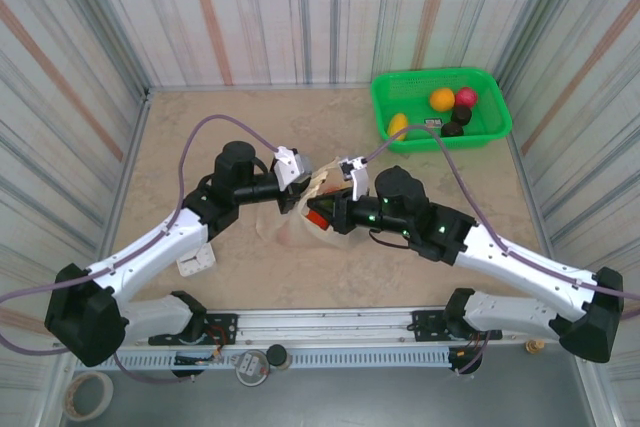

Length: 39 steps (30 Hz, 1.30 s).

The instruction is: Place the fake fruits into the plastic bag and tie a complex knot

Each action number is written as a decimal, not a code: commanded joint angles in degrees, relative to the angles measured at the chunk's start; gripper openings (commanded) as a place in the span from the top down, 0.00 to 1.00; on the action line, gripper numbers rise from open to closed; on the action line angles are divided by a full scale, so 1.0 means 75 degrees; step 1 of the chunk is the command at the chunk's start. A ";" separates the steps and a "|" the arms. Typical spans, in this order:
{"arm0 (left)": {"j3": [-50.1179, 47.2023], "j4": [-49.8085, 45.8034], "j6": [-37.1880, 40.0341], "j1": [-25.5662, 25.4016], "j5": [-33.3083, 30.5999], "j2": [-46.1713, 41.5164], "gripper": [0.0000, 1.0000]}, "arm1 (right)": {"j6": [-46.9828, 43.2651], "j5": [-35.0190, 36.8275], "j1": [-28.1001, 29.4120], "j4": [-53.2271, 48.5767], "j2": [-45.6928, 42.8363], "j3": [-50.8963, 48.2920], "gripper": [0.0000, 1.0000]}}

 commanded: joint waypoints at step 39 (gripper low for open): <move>-0.0298 0.0160 0.0044 0.0050 -0.5671 -0.0091 1.00 | 0.0616 0.3083 -0.0872 -0.4075 -0.2324 -0.1546 1.00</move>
